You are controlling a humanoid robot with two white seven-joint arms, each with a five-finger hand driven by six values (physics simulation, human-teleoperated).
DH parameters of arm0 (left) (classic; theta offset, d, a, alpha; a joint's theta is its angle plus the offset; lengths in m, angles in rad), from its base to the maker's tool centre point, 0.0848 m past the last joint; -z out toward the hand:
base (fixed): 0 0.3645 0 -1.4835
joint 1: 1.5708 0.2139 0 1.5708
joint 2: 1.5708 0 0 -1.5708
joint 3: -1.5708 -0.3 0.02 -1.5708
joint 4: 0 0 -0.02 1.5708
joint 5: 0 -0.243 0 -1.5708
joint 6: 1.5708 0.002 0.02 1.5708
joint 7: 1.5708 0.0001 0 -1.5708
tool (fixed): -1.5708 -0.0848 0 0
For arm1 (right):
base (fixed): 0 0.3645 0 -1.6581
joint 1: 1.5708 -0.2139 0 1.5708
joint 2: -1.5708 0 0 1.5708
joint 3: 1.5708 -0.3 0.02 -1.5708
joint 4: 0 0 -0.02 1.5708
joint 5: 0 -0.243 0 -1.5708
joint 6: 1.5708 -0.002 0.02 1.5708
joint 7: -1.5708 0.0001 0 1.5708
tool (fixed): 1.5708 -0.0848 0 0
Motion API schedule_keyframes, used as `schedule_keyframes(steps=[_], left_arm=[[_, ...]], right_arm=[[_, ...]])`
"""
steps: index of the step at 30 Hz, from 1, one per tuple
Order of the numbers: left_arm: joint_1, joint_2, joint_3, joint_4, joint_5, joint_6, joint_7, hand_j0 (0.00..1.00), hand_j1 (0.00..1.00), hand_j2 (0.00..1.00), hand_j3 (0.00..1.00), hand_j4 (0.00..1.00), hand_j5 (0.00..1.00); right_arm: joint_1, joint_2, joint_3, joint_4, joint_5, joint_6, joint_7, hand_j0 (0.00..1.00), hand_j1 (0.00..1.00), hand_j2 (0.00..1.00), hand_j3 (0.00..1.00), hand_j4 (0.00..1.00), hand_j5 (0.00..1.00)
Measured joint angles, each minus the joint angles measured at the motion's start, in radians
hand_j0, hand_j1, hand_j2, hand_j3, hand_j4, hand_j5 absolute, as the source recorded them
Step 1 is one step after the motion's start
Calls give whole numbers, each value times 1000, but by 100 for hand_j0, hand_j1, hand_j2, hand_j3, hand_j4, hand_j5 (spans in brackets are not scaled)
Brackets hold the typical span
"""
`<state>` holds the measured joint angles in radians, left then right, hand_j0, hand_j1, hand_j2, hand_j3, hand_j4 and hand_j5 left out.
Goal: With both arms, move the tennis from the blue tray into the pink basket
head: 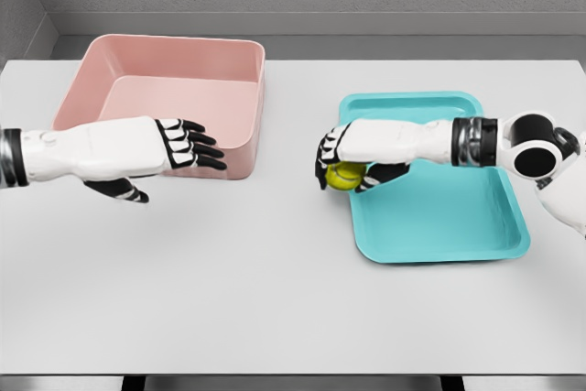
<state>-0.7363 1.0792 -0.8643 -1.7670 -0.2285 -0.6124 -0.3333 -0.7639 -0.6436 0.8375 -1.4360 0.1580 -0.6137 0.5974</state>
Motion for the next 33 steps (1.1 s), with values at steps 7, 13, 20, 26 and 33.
schedule_keyframes(steps=[7, 13, 20, 26, 33], left_arm=[[2, 3, 0, 0, 0, 0, 0, 100, 100, 100, 100, 100, 100], [2, 2, -1, 0, 0, 0, 0, 100, 100, 100, 100, 100, 100], [2, 2, 0, 0, -1, 0, 0, 100, 100, 100, 100, 100, 100], [0, 7, 0, 1, -2, 0, 0, 100, 100, 100, 100, 100, 100], [0, 9, 0, 1, -2, 0, 0, 100, 100, 100, 100, 100, 100]], right_arm=[[-15, 57, 45, -3, 1, 0, 1, 48, 48, 48, 48, 48, 48], [-35, 96, 90, -7, 2, 0, 2, 48, 48, 48, 48, 48, 48], [-61, 136, 132, -17, 2, 0, 0, 48, 48, 48, 48, 48, 48], [-64, 155, 165, -39, 2, 0, -1, 48, 48, 48, 48, 48, 48], [-69, 207, 192, -35, 2, 0, 0, 48, 48, 48, 48, 48, 48]])
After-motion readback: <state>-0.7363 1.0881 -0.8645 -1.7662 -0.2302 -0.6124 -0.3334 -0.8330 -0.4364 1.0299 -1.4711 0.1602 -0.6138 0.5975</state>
